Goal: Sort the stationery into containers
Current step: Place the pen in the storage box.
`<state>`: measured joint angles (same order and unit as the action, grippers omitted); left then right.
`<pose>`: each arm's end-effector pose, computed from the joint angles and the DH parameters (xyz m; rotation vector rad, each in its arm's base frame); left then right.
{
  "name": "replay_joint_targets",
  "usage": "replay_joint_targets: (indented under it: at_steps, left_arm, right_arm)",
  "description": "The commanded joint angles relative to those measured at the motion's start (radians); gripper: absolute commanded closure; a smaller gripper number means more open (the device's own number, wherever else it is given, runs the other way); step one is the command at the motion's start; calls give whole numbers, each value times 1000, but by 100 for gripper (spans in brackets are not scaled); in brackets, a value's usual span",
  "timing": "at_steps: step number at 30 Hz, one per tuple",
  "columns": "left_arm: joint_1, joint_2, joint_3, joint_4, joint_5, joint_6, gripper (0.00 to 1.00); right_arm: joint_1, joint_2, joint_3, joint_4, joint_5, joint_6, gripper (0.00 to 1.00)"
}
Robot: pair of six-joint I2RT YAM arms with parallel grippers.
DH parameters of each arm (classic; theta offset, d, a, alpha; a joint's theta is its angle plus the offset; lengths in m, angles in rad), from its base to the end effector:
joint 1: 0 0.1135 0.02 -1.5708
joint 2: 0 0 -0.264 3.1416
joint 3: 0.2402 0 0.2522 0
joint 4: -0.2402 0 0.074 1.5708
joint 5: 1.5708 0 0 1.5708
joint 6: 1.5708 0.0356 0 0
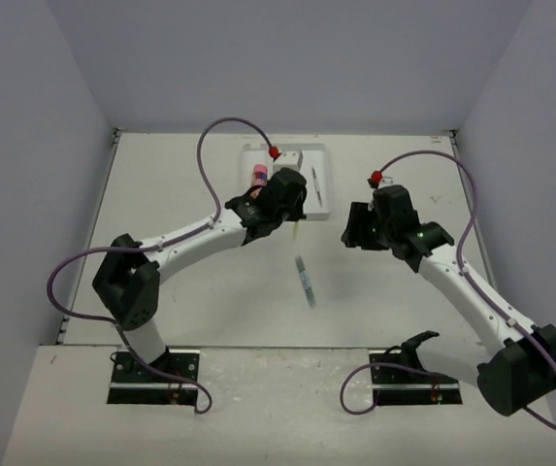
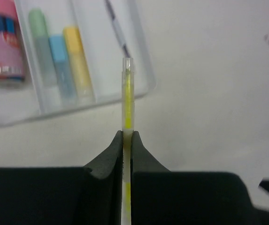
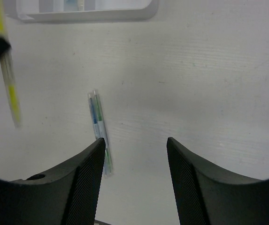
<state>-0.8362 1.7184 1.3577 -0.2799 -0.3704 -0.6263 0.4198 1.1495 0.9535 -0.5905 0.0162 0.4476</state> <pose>0.2744 -0.2846 0.2803 0.0246 2.1934 -0.4273 0.2207 0.0979 0.2880 0.0413 2.3933 0.3984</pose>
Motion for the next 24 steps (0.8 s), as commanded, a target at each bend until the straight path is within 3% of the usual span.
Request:
replay_joint_targets:
  at_steps: [1, 7, 14, 15, 16, 19, 21, 22, 24]
  left_arm:
    - [99, 271, 347, 7, 85, 122, 100]
    - [141, 588, 756, -42, 117, 176, 100]
    - [189, 701, 796, 114, 190, 157, 99]
    - [190, 702, 796, 122, 195, 156, 91]
    - [190, 701, 795, 122, 194, 154, 76]
    - [192, 672, 764, 130, 186, 147, 63]
    - [190, 629, 720, 143, 186, 138, 41]
    - [190, 593, 680, 156, 185, 130, 14]
    - [190, 533, 629, 159, 183, 123, 6]
  right_arm:
    - [0, -139, -95, 61, 50, 78, 43]
    - [6, -231, -155, 40, -8, 60, 44]
    - [78, -290, -201, 17, -24, 68, 45]
    - [87, -288, -202, 20, -24, 69, 45]
    - [104, -280, -202, 23, -25, 68, 45]
    - [141, -229, -198, 37, -30, 70, 45]
    - [182, -180, -192, 49, -22, 81, 47]
    - [213, -138, -184, 53, -20, 87, 47]
    - [255, -67, -170, 68, -7, 97, 50]
